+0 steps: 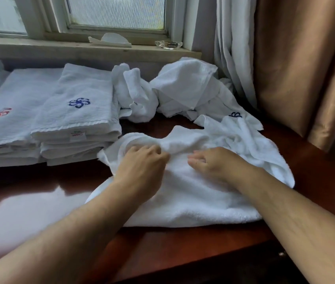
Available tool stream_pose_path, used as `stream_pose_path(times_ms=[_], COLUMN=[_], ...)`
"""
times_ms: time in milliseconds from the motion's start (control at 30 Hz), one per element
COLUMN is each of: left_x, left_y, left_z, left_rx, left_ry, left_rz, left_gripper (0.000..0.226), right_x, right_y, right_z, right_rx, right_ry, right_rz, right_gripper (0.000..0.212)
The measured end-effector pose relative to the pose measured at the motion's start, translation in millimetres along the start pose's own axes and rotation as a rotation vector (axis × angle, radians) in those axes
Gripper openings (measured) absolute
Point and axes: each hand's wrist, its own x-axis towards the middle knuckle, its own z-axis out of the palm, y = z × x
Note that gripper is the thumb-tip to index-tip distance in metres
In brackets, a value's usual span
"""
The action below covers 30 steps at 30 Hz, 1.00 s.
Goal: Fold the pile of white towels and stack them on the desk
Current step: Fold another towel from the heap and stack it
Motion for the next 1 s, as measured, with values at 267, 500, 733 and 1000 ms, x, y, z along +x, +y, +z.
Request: stream_pose_path(times_ms=[267, 500, 733, 1000], left_x=[-42.8, -66.7, -62.2, -58.0], left_y=[-53.7, -66.2, -51.3, -33.8], left_z=[9.5, 10.9, 4.9, 3.0], left_rx=[-0.223, -0.563, -1.538, -0.974], left_ry=[0.077, -0.138, -0.279, 0.036], left_rz=[-0.559, -0.529, -0.208, -0.155], left_gripper=[0.036, 0.016, 0.106, 0.086], right_x=[36.4, 43.7, 46.8, 57.9], right_y=[-35.0, -65.8, -62.7, -50.3], right_z=[36.3, 55.1, 49.9, 35.6], right_rx=[-0.155, 0.253, 0.021, 0.675], right_ry=[-0.084, 0.197, 0.060, -0.156], right_rz=[0.038, -0.351, -0.355, -0.108], right_gripper=[0.074, 0.042, 0.047, 0.042])
